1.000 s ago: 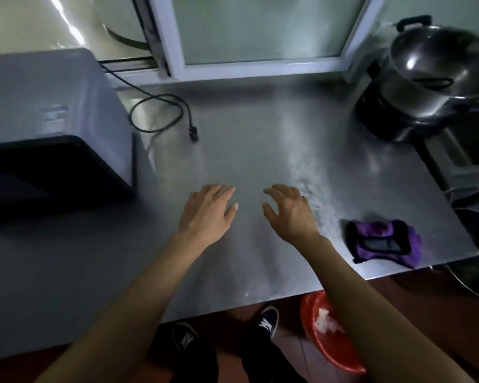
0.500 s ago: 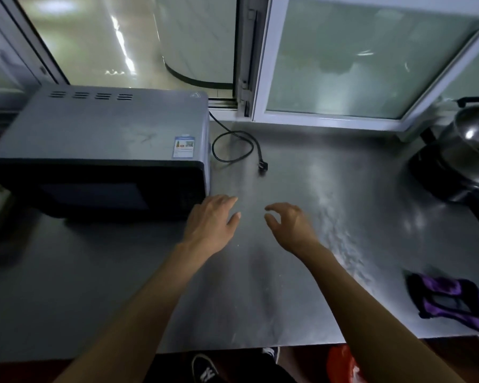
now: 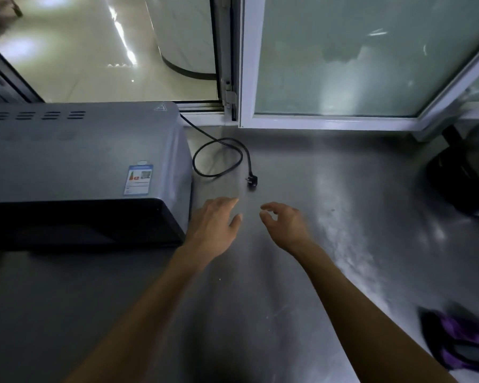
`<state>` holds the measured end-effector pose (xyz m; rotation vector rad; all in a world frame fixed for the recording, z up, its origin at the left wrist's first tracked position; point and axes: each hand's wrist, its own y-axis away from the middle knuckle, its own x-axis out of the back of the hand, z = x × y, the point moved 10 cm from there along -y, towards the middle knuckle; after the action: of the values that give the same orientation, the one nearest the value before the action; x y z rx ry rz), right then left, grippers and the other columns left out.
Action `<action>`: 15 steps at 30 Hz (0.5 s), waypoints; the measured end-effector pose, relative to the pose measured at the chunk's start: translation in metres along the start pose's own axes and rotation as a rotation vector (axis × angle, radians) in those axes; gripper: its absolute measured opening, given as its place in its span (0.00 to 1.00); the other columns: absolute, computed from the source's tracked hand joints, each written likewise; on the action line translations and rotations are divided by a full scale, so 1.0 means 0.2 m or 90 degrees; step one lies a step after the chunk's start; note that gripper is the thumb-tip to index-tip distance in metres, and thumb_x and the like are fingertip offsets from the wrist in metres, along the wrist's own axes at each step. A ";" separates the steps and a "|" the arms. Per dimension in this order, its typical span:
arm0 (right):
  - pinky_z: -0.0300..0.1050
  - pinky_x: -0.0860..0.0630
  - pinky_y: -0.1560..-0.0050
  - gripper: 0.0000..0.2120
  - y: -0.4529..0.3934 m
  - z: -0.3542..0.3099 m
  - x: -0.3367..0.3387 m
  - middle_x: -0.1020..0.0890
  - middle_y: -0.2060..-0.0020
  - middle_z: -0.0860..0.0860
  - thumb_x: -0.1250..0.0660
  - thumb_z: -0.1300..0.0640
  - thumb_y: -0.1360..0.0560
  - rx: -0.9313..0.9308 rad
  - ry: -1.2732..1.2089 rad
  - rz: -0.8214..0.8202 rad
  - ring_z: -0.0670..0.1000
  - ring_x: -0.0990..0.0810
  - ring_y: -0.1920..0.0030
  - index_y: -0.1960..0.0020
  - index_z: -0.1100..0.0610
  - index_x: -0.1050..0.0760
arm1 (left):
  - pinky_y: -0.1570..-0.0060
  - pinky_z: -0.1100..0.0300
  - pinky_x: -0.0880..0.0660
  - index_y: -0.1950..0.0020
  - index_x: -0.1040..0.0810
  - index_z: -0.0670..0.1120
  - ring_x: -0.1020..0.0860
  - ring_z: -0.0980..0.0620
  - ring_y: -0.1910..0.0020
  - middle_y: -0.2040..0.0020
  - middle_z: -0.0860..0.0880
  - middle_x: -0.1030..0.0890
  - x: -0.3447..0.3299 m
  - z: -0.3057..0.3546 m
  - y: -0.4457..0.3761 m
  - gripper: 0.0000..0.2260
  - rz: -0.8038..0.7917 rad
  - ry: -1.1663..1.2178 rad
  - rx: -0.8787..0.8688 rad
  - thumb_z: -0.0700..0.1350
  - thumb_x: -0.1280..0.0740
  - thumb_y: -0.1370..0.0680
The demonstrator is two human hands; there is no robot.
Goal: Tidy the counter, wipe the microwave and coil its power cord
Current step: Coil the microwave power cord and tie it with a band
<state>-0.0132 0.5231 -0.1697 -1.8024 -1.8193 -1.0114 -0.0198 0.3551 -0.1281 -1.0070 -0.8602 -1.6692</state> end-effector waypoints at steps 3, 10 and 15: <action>0.47 0.26 0.36 0.15 -0.15 0.06 0.00 0.19 0.38 0.52 0.36 0.51 0.19 -0.013 -0.026 -0.005 0.52 0.20 0.41 0.35 0.55 0.22 | 0.34 0.46 0.29 0.25 0.31 0.48 0.29 0.46 0.31 0.29 0.48 0.26 -0.07 -0.01 -0.12 0.21 -0.013 -0.007 0.024 0.53 0.40 0.17; 0.49 0.24 0.38 0.15 -0.48 0.13 -0.05 0.18 0.40 0.53 0.35 0.53 0.20 -0.039 -0.040 -0.011 0.53 0.19 0.43 0.36 0.55 0.21 | 0.32 0.47 0.32 0.24 0.32 0.47 0.31 0.46 0.29 0.28 0.47 0.28 -0.19 -0.08 -0.41 0.22 -0.035 0.025 0.067 0.51 0.40 0.18; 0.49 0.24 0.38 0.16 -0.70 0.15 -0.07 0.18 0.40 0.54 0.35 0.54 0.21 -0.062 -0.040 0.002 0.54 0.20 0.42 0.35 0.57 0.22 | 0.30 0.46 0.34 0.23 0.33 0.47 0.32 0.45 0.28 0.27 0.46 0.29 -0.26 -0.17 -0.60 0.23 -0.060 0.025 0.086 0.51 0.42 0.18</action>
<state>-0.1416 0.5467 -0.2310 -1.9138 -1.8321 -1.0713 -0.1329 0.3780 -0.2003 -0.8498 -0.9944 -1.6797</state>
